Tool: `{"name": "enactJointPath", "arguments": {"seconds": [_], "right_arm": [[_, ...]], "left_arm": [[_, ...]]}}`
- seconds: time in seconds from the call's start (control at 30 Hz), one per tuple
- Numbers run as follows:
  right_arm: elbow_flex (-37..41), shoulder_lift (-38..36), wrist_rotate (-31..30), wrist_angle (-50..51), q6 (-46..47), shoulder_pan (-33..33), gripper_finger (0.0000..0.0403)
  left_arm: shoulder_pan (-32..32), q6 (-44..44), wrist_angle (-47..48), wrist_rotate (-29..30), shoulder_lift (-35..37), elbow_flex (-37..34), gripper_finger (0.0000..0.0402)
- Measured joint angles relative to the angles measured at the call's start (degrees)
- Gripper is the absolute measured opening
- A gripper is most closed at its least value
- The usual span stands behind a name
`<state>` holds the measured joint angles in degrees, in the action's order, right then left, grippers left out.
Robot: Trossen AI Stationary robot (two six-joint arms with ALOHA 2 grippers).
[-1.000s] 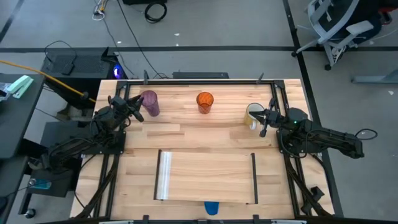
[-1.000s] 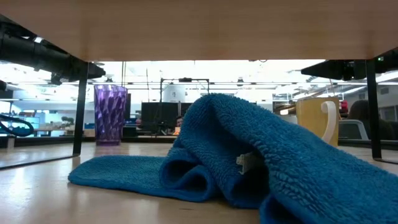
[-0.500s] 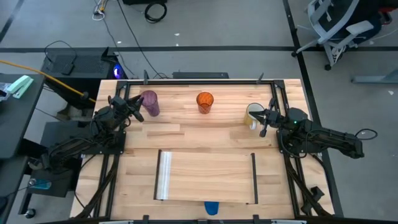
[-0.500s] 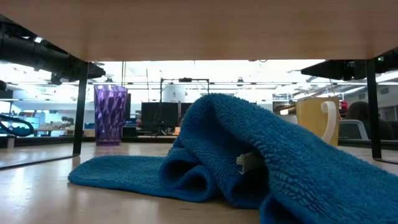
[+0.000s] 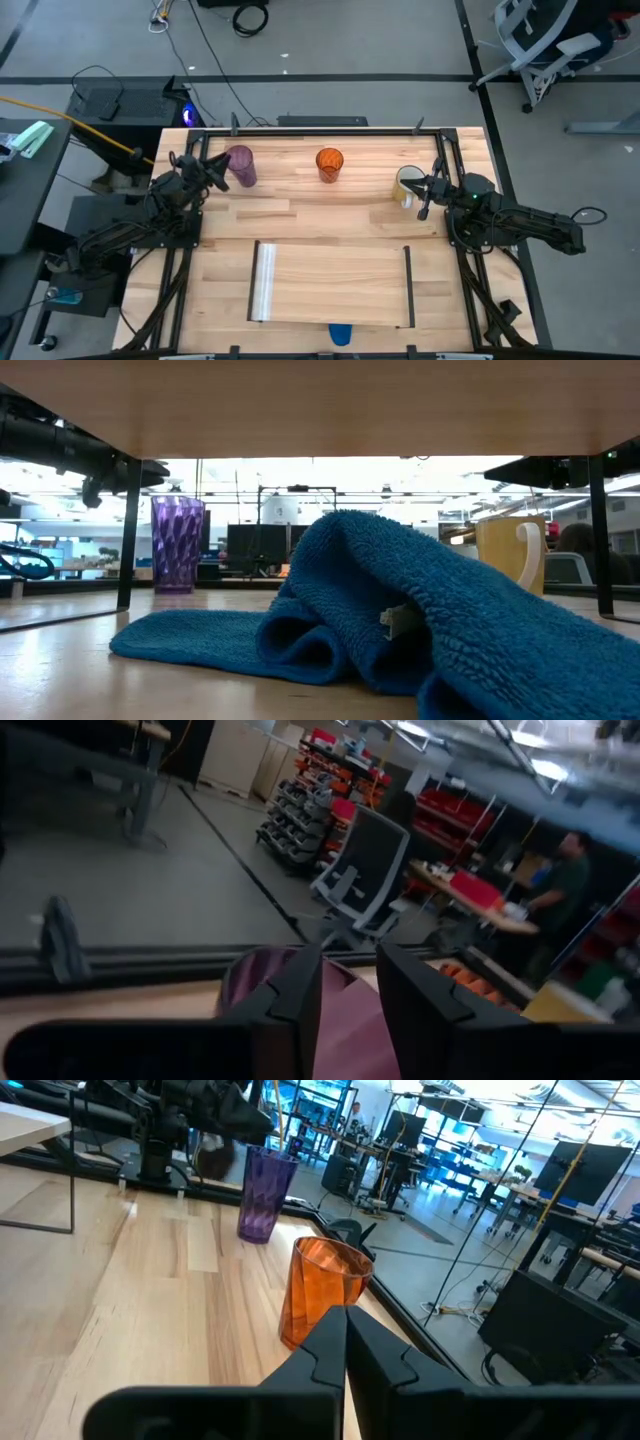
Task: Stack small to large cups/mugs on shelf
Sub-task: Move the orange cup to the middle right of the table
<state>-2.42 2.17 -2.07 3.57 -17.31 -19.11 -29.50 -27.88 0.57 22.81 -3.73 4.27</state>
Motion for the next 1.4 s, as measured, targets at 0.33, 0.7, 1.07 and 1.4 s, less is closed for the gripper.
{"name": "enactJointPath", "arguments": {"seconds": [0.33,0.7,1.07,1.4], "right_arm": [[0.02,0.00,0.00,-10.84,8.60,0.00,0.0014],[-9.68,0.02,0.00,-17.44,22.80,0.00,0.0014],[-23.08,0.39,0.11,-16.97,26.17,0.01,0.0014],[-31.51,6.09,0.05,-16.84,29.73,0.02,0.0014]], "left_arm": [[0.00,-16.89,-0.41,0.00,0.00,0.00,0.0107],[0.09,-12.08,-22.79,-3.16,0.00,0.00,0.0092],[0.09,-11.98,-29.92,-3.18,0.00,0.00,0.0074],[0.09,-13.50,-31.15,-5.69,-0.01,0.00,0.0071]]}}
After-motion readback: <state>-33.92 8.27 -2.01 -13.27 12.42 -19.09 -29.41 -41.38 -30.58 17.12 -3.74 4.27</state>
